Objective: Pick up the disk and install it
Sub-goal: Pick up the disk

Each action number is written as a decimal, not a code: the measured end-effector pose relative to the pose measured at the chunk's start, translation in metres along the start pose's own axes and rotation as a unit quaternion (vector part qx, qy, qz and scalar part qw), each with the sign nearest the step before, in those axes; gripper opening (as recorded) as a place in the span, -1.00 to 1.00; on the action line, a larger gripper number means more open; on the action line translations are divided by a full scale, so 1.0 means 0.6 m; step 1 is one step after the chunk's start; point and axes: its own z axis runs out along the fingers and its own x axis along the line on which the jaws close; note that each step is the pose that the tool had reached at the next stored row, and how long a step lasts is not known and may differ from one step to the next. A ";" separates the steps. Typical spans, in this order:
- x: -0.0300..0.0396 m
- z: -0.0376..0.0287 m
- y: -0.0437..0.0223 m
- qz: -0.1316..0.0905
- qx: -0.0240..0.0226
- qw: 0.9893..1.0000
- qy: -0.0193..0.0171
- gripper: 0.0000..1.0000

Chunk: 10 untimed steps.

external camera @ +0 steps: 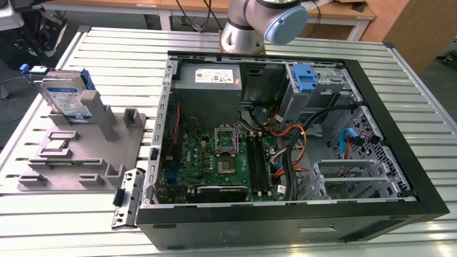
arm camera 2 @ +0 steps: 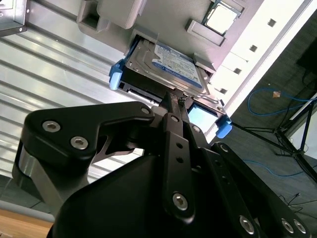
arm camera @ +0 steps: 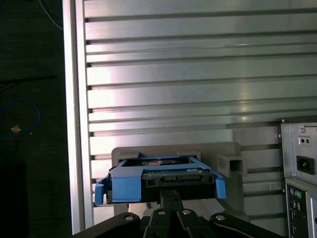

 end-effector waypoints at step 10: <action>0.000 0.000 0.000 -0.049 -0.001 0.999 0.002 -0.80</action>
